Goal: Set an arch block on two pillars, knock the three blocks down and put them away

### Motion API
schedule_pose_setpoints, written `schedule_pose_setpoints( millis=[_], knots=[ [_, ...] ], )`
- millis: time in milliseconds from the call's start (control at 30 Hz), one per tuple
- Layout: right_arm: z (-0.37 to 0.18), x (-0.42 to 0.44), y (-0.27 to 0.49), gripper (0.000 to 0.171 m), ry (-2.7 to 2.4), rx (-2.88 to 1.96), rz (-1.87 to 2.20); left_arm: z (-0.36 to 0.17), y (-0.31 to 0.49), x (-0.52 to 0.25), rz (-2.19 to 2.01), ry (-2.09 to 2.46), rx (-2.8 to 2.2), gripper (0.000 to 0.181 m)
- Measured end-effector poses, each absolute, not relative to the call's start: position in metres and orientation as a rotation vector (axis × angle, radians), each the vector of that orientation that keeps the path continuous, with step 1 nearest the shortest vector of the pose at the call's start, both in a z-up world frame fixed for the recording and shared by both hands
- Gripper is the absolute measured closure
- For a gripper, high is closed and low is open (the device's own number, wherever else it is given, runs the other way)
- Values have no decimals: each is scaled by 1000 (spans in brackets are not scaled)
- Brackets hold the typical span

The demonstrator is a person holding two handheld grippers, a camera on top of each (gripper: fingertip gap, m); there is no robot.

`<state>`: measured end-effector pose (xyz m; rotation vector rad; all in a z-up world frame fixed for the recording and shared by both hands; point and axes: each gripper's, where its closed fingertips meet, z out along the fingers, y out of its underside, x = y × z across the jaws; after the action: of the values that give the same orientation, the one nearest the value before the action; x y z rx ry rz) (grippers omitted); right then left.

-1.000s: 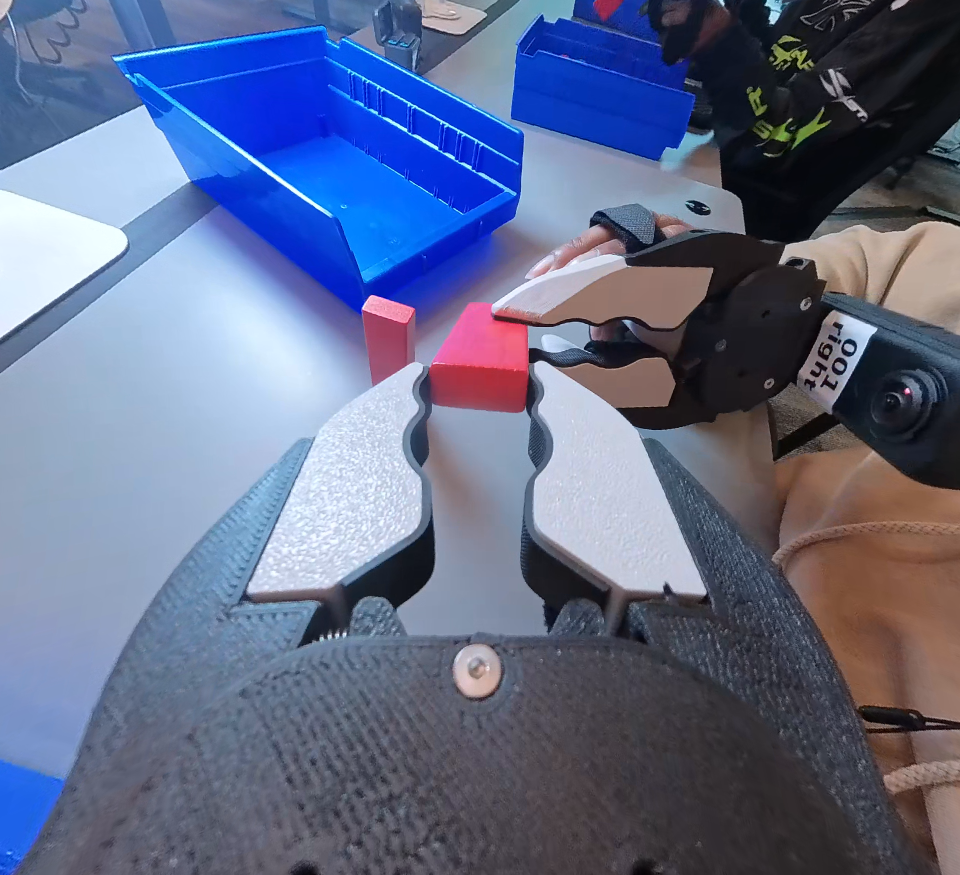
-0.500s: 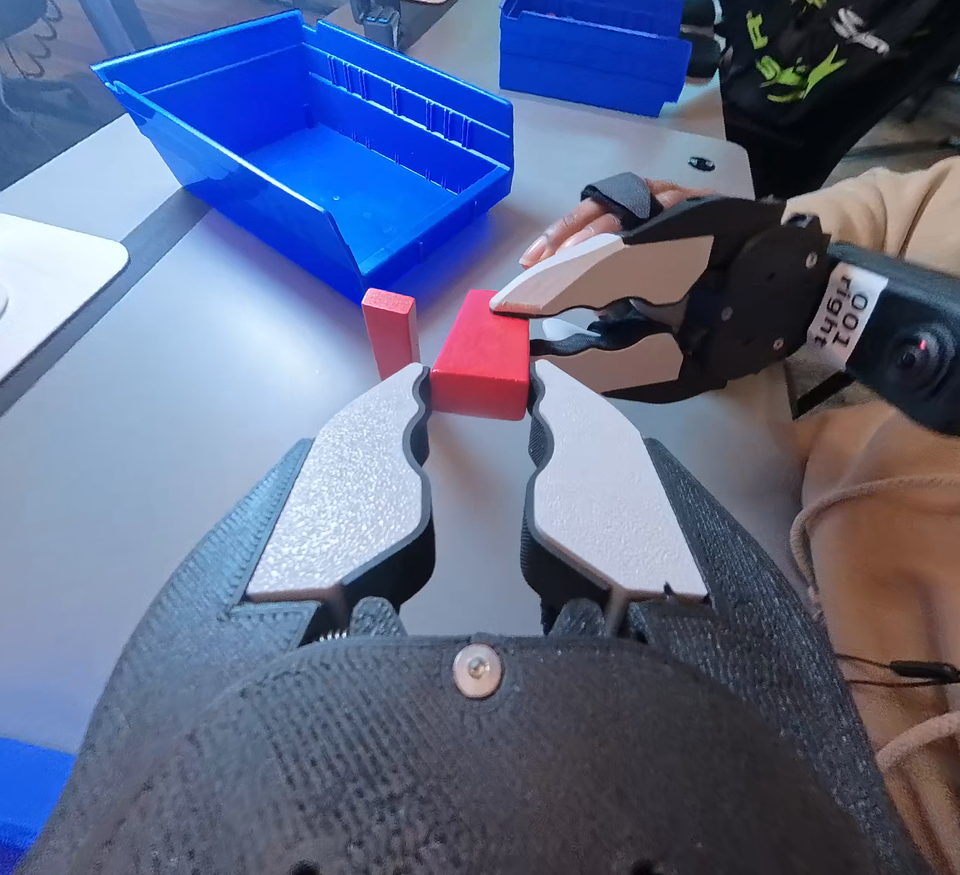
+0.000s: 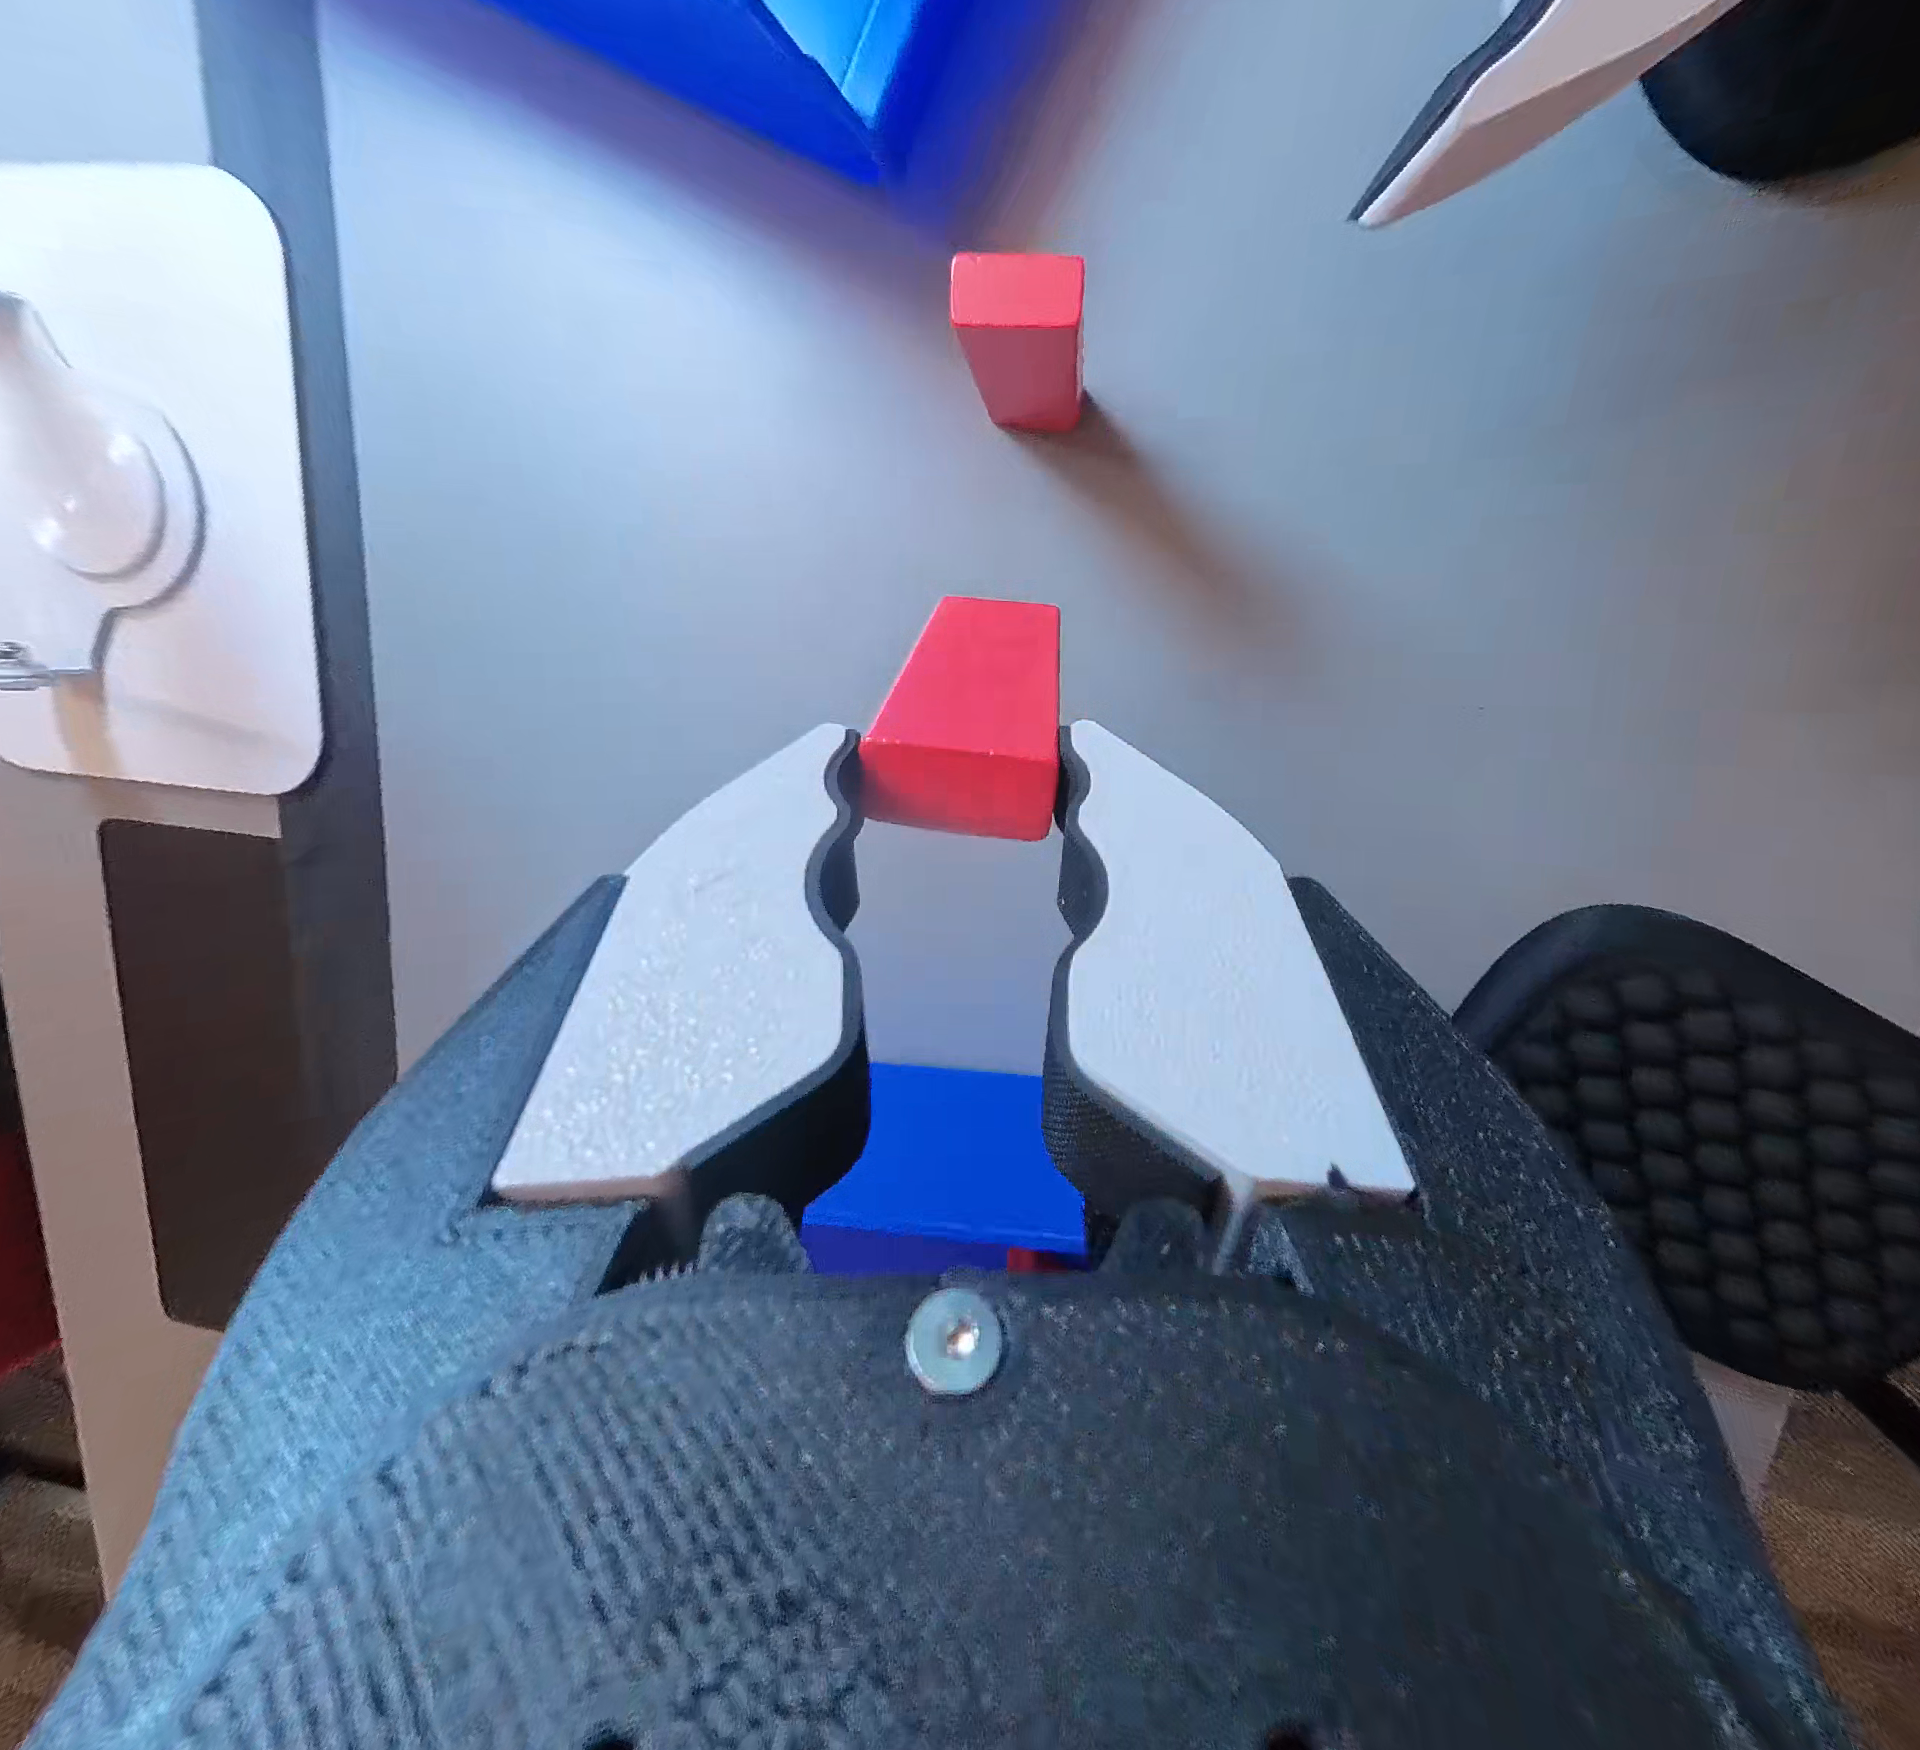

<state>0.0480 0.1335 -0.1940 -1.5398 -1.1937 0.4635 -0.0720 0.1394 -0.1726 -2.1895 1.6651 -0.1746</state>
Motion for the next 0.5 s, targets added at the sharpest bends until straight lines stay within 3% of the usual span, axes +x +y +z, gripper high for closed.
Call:
schedule_pose_setpoints(
  millis=[267,500],
  knots=[
    [-209,73,138,106,-1147,-1593,477,-226,148,-59,-106,1774,-2281,145],
    [-212,71,136,106,-1160,-1591,468,-238,149,-57,-92,1786,-2356,145]
  ],
)
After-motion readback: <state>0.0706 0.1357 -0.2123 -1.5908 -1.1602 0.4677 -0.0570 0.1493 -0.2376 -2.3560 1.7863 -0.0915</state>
